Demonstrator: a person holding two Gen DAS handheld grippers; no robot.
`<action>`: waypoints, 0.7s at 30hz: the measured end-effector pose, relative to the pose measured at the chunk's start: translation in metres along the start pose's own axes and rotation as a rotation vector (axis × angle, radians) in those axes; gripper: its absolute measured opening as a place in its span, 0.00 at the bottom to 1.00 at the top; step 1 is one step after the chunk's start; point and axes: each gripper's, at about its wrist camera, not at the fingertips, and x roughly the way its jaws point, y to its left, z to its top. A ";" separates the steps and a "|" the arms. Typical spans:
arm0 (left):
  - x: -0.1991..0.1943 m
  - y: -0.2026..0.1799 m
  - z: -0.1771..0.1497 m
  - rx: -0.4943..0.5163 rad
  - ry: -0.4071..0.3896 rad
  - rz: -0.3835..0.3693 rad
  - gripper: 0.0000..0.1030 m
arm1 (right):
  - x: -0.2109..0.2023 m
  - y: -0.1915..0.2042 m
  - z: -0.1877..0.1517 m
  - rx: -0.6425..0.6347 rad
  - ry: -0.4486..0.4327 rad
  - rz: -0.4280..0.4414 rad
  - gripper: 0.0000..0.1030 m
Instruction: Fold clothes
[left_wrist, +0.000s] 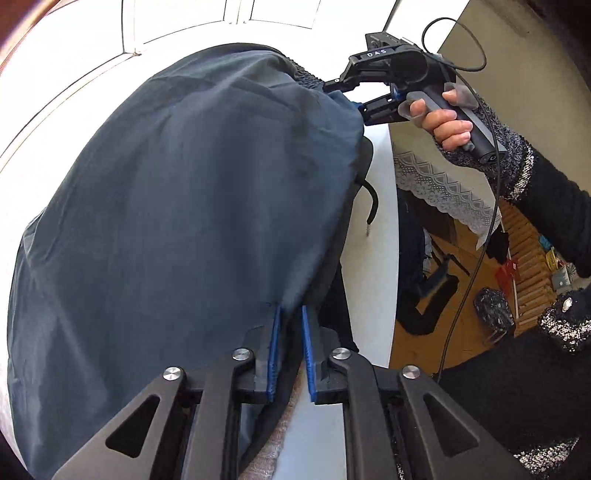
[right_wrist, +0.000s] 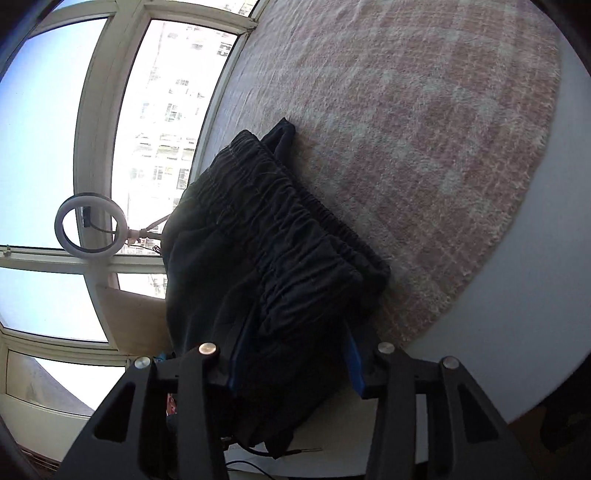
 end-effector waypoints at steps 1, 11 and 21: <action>-0.004 0.003 -0.001 -0.027 -0.009 -0.028 0.01 | -0.004 0.009 0.000 -0.030 -0.009 -0.013 0.22; -0.069 0.042 -0.036 -0.233 -0.087 -0.039 0.03 | -0.038 0.039 -0.001 -0.218 0.000 -0.278 0.19; -0.239 0.121 -0.286 -0.835 -0.268 0.493 0.03 | -0.082 0.150 -0.027 -0.460 -0.265 -0.502 0.27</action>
